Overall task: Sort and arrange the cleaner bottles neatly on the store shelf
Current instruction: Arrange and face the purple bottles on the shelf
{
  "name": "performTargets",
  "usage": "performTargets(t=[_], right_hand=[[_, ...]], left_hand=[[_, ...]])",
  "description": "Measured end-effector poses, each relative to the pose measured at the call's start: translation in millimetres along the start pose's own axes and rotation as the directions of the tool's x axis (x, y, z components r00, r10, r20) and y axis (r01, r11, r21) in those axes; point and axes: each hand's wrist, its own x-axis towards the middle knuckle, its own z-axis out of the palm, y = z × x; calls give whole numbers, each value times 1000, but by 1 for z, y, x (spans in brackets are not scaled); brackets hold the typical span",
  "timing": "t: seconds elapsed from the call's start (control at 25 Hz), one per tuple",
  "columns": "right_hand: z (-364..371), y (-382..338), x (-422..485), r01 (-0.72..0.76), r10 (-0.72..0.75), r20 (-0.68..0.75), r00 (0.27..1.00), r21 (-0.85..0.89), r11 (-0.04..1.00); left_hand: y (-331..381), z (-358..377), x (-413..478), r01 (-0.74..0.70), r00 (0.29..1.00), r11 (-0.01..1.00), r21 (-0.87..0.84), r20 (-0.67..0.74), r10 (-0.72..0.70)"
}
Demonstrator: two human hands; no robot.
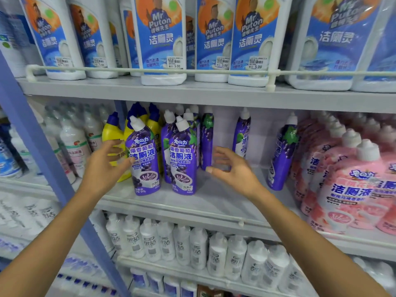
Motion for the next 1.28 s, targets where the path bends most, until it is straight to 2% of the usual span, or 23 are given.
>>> performTargets(t=[0.08, 0.16, 0.24, 0.32, 0.36, 0.52, 0.6, 0.76, 0.84, 0.96, 1.04, 1.12, 1.28], right_hand=[[-39, 5, -23, -3, 0, -54, 999, -58, 998], [-76, 7, -44, -18, 7, -118, 993, -96, 995], [-104, 8, -58, -35, 10, -173, 985, -141, 989], [-123, 10, -64, -84, 38, -226, 973, -198, 976], [-129, 11, -66, -104, 41, -264, 964, -230, 968], [-134, 14, -60, -142, -48, -434, 900, -394, 908], [-130, 18, -48, -172, -99, -523, 846, -446, 878], [-124, 32, -7, -313, 77, -614, 785, -286, 906], [-123, 46, 6, -317, 63, -649, 758, -283, 905], [-124, 62, 12, -307, 85, -620, 780, -260, 916], [-123, 70, 11, -282, 93, -594, 799, -232, 931], [-123, 75, 10, -254, 81, -569, 818, -232, 939], [-130, 94, 9, -179, 88, -418, 904, -184, 966]], left_hand=[[25, 4, -21, -85, 996, 996, 6, -9, 85], [57, 25, -35, -122, 976, 983, -135, 162, 144], [86, 57, -38, -141, 905, 957, -253, 360, 228], [107, 94, -31, -120, 843, 928, -353, 457, 283], [115, 111, -24, -83, 834, 912, -401, 474, 284], [123, 172, 7, 131, 889, 828, -545, 435, 145], [118, 204, 24, 130, 913, 854, -504, 397, 96], [128, 265, 38, 58, 925, 914, -401, 365, 102], [139, 292, 39, 35, 936, 934, -354, 339, 93], [141, 318, 50, 39, 965, 959, -282, 261, 37], [131, 320, 62, 15, 955, 962, -273, 288, 67], [120, 313, 69, 12, 930, 940, -341, 350, 115], [103, 280, 54, -45, 856, 869, -492, 429, 287]])
